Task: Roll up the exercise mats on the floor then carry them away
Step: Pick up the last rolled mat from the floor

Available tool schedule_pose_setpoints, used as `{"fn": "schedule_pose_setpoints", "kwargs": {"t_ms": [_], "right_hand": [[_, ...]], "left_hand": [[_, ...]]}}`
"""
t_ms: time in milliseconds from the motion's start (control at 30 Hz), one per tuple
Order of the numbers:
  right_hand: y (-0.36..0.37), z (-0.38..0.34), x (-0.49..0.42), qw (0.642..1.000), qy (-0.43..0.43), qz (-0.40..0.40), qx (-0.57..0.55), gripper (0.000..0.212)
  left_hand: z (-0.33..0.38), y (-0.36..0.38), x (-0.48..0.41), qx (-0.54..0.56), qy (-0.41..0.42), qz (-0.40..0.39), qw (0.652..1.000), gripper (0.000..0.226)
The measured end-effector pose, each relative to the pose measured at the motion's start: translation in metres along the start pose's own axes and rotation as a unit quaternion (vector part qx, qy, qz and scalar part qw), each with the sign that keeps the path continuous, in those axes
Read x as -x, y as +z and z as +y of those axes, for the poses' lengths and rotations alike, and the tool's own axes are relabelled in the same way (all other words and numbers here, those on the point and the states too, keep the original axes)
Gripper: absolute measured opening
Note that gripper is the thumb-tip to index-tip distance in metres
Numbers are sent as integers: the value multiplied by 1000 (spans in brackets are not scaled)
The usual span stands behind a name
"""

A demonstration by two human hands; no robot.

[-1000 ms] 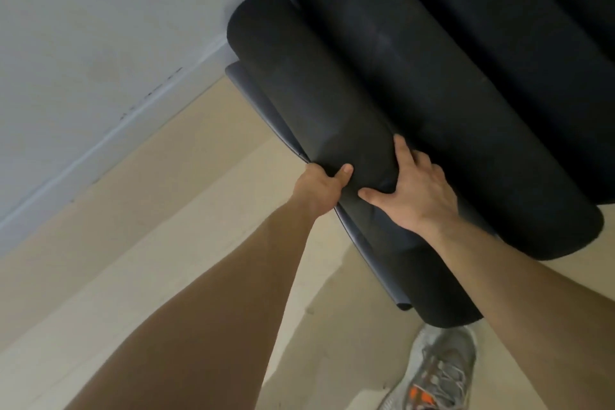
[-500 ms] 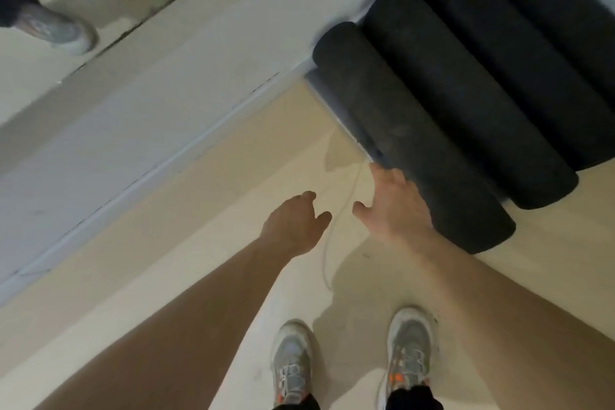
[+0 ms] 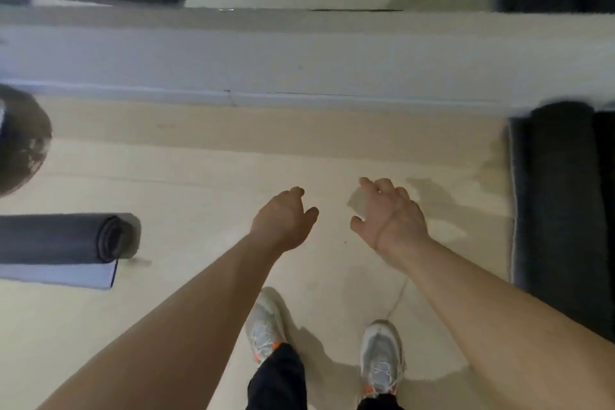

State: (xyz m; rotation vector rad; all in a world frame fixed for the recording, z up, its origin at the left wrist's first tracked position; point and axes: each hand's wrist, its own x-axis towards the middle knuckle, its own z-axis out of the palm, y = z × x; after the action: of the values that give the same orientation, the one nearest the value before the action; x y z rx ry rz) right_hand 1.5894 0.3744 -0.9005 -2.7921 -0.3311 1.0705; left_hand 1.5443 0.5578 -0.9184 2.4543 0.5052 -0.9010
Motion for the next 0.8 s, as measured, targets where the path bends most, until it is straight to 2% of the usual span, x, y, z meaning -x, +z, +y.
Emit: {"fn": "schedule_pose_setpoints", "kwargs": {"t_ms": [267, 467, 633, 800], "right_hand": [[67, -274, 43, 976, -167, -36, 137, 67], [164, -476, 82, 959, -233, -82, 141, 65], [231, -597, 108, 946, -272, -88, 155, 60], [278, -676, 102, 936, -277, -105, 191, 62]], "left_hand": [[-266, -39, 133, 134, -120, 59, 982, 58], [-478, -40, 226, 188, -226, 72, 953, 56], [-614, -43, 283, 202, -284, 73, 934, 55], [-722, -54, 300, 206, -308, 56, 927, 55]]}}
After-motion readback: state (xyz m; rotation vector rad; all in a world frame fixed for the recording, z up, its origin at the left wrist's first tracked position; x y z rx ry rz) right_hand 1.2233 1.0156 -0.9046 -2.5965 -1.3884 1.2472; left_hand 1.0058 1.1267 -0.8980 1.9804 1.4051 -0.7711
